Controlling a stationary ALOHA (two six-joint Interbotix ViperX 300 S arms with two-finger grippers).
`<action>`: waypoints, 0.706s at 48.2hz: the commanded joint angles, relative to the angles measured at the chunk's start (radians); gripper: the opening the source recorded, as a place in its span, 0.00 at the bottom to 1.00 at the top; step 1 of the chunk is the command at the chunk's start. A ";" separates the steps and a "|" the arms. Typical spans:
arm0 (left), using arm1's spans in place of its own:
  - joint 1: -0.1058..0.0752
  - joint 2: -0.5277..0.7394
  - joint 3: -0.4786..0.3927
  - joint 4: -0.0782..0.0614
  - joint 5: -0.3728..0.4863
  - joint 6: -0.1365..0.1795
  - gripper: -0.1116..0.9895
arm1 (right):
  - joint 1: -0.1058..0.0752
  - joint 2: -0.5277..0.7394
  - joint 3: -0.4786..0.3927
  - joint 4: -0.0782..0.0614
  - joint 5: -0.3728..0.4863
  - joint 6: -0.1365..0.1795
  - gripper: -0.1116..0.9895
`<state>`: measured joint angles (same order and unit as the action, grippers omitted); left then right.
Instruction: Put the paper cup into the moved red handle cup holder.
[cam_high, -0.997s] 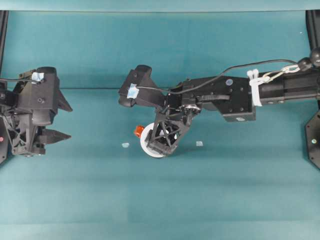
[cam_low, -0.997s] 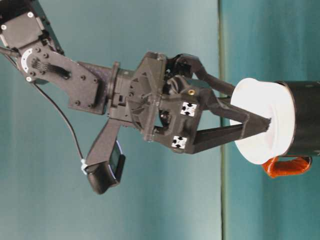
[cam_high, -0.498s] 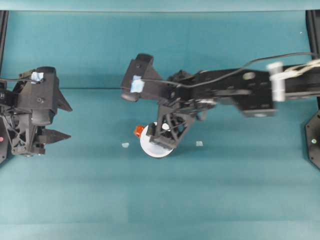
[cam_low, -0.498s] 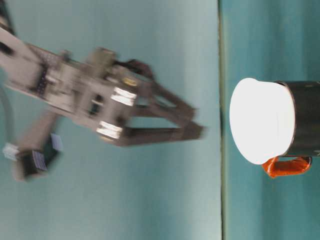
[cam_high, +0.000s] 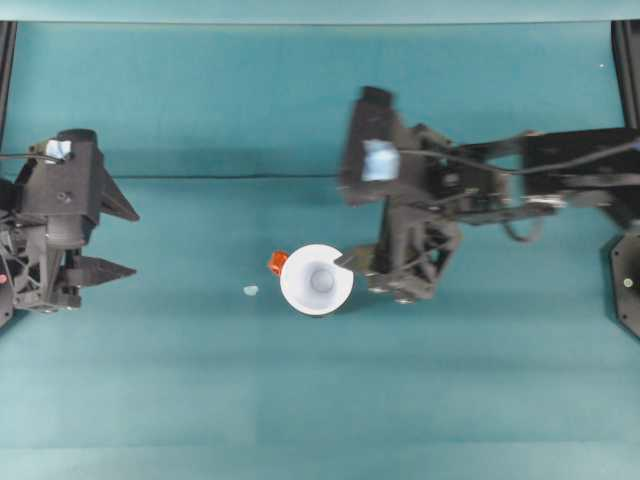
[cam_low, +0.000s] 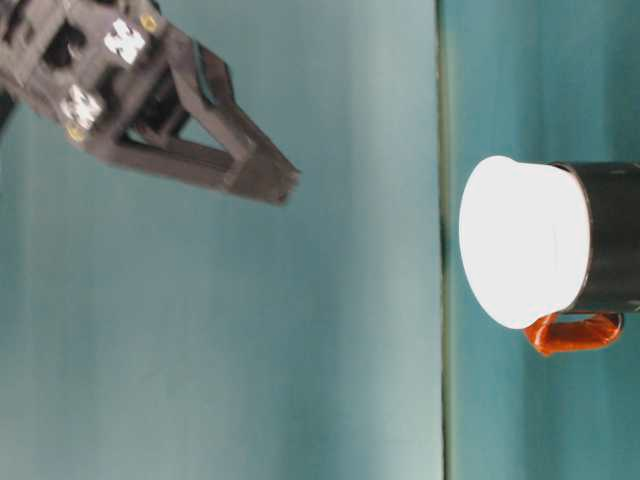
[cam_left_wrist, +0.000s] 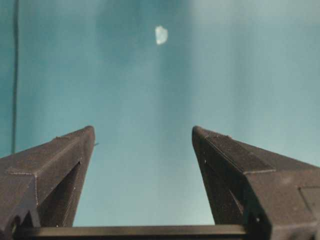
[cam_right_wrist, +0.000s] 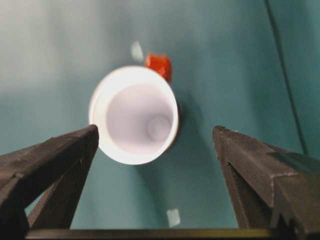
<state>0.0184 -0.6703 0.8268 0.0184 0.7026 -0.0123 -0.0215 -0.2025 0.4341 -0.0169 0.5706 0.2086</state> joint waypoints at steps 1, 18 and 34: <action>-0.002 -0.012 -0.011 0.003 -0.012 0.002 0.86 | 0.003 -0.222 0.066 -0.003 -0.114 -0.011 0.85; -0.002 -0.051 -0.005 0.002 -0.120 0.002 0.85 | 0.005 -0.437 0.281 -0.002 -0.230 -0.020 0.84; -0.002 -0.092 0.002 0.002 -0.184 -0.002 0.85 | 0.011 -0.477 0.350 -0.003 -0.256 -0.026 0.84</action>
<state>0.0184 -0.7547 0.8391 0.0184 0.5384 -0.0138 -0.0138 -0.6044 0.7900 -0.0184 0.3267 0.1948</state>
